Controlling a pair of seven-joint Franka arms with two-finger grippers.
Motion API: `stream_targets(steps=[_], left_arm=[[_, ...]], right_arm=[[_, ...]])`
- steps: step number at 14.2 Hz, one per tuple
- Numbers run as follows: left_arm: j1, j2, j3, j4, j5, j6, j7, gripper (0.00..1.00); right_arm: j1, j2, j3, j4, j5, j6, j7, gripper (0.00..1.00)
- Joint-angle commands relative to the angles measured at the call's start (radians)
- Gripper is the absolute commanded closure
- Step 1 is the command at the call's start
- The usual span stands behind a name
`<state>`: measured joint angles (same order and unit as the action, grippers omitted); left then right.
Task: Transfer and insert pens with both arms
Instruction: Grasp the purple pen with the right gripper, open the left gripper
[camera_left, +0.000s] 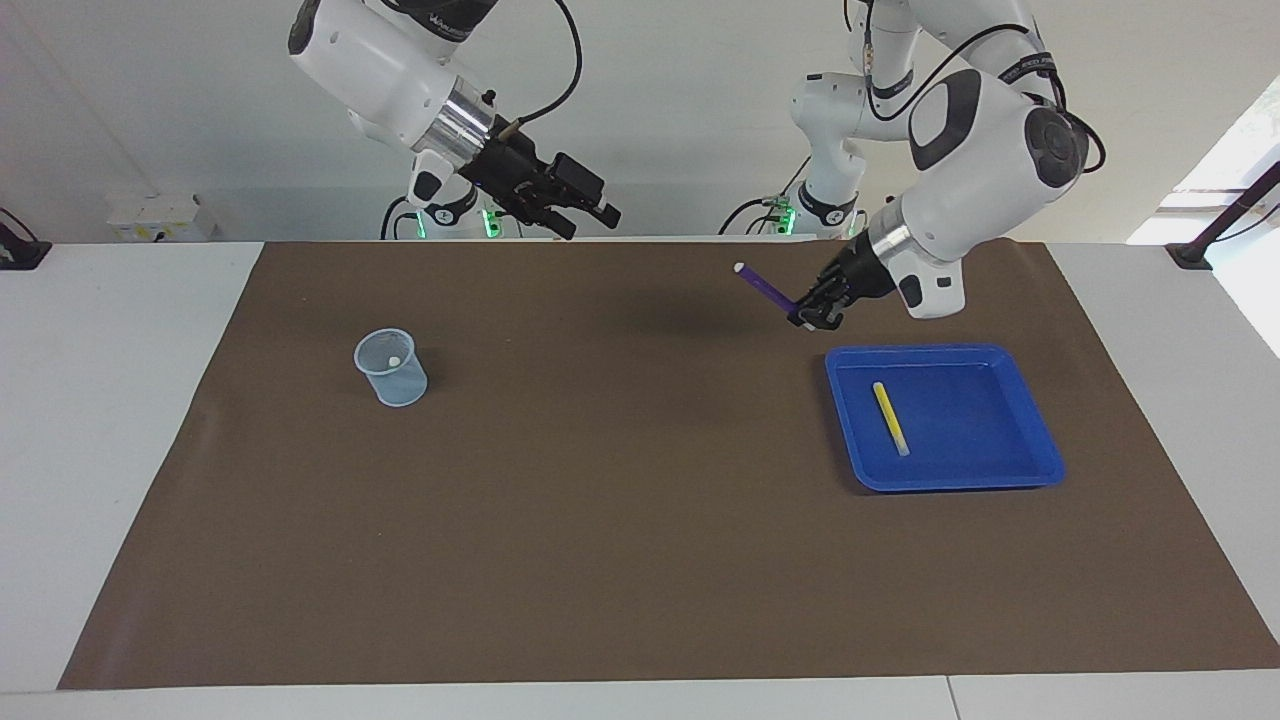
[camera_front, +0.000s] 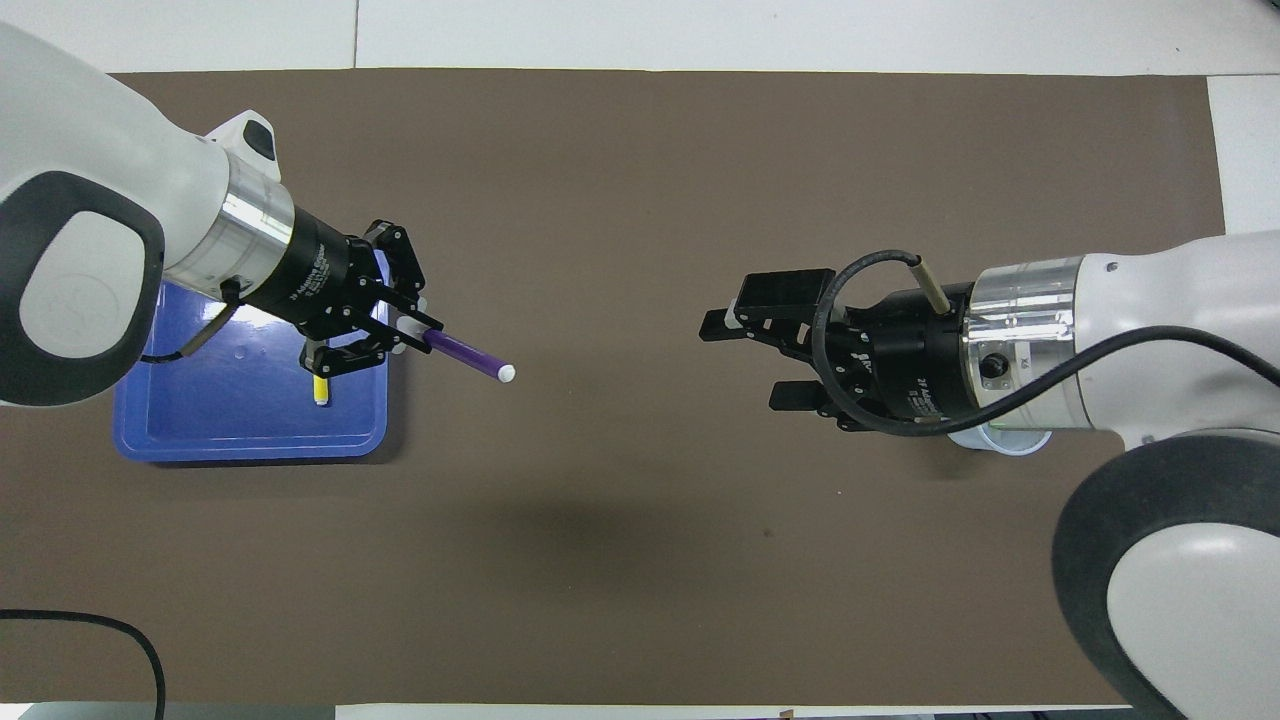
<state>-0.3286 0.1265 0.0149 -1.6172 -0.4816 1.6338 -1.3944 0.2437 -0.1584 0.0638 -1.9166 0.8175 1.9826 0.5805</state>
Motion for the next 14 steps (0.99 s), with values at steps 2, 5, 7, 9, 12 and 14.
stream_targets(steps=[2, 5, 7, 9, 12, 14], left_arm=[[-0.065, -0.066, 0.014, -0.093, -0.158, 0.049, -0.288, 1.00], [-0.128, -0.126, 0.013, -0.212, -0.283, 0.157, -0.400, 1.00], [-0.162, -0.154, 0.013, -0.268, -0.350, 0.219, -0.428, 1.00], [-0.167, -0.179, 0.013, -0.320, -0.432, 0.262, -0.428, 1.00], [-0.168, -0.199, 0.008, -0.354, -0.491, 0.302, -0.433, 1.00], [-0.182, -0.202, 0.007, -0.362, -0.492, 0.319, -0.446, 1.00]], right_arm=[[0.023, -0.021, 0.001, -0.028, 0.017, 0.051, 0.033, 0.00], [0.031, -0.021, 0.001, -0.030, 0.016, 0.068, 0.055, 0.00], [0.037, -0.021, 0.002, -0.032, 0.015, 0.102, 0.062, 0.00], [0.060, -0.017, 0.002, -0.033, 0.008, 0.107, 0.061, 0.00], [0.062, -0.018, 0.002, -0.033, -0.009, 0.108, 0.036, 0.00], [0.063, -0.018, 0.004, -0.033, -0.030, 0.104, 0.033, 0.00]])
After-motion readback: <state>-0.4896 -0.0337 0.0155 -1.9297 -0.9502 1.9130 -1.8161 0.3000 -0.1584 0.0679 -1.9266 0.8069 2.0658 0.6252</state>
